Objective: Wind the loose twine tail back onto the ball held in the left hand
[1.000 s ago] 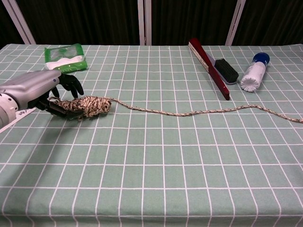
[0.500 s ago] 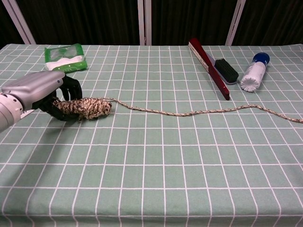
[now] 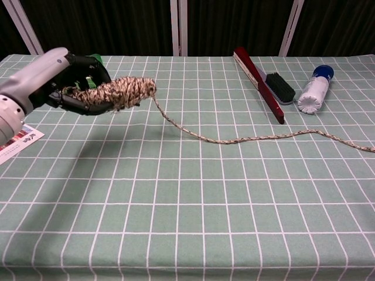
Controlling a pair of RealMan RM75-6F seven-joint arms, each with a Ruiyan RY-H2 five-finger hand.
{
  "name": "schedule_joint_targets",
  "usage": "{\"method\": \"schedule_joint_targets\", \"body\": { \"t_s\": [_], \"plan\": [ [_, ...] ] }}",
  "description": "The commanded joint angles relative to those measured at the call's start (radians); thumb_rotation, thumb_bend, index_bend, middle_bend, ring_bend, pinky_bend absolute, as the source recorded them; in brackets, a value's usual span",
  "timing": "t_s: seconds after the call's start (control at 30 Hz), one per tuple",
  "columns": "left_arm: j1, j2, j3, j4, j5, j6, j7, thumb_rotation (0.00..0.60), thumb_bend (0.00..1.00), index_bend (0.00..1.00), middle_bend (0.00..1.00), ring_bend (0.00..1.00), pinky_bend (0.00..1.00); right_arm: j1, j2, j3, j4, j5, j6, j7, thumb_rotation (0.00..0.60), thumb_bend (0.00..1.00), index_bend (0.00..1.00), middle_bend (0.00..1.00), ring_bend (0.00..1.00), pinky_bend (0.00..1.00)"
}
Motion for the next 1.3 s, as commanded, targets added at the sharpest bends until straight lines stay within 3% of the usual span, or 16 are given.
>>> {"method": "schedule_joint_targets", "body": {
  "t_s": [0.03,0.23,0.5,0.77,0.93,1.3],
  "plan": [
    [0.009,0.038,-0.011,-0.070,0.101,0.049,-0.236,0.600,0.42,0.75,0.72,0.64,0.76,0.013,-0.010,0.019,0.013,0.042,-0.032,-0.001,0.600,0.37,0.02,0.04,0.00,0.02],
    [0.004,0.058,-0.004,-0.113,0.142,0.068,-0.257,0.600,0.42,0.75,0.72,0.64,0.76,0.095,-0.048,0.070,0.065,0.169,-0.203,-0.026,0.600,0.36,0.10,0.02,0.00,0.02],
    [-0.003,0.056,0.003,-0.122,0.142,0.060,-0.228,0.600,0.42,0.75,0.72,0.64,0.76,0.235,-0.109,0.134,0.129,0.319,-0.426,-0.149,0.600,0.31,0.17,0.01,0.00,0.00],
    [-0.008,0.055,-0.001,-0.114,0.125,0.047,-0.242,0.600,0.42,0.75,0.72,0.64,0.76,0.318,-0.169,0.170,0.192,0.408,-0.517,-0.202,0.600,0.30,0.25,0.01,0.00,0.00],
    [-0.010,0.059,-0.006,-0.111,0.108,0.036,-0.258,0.600,0.42,0.75,0.72,0.64,0.76,0.343,-0.173,0.156,0.210,0.435,-0.557,-0.217,0.600,0.30,0.32,0.01,0.00,0.00],
    [-0.010,0.052,-0.003,-0.093,0.099,0.029,-0.288,0.600,0.42,0.75,0.72,0.64,0.76,0.372,-0.216,0.145,0.295,0.485,-0.569,-0.259,0.600,0.31,0.38,0.02,0.00,0.00]
  ]
}}
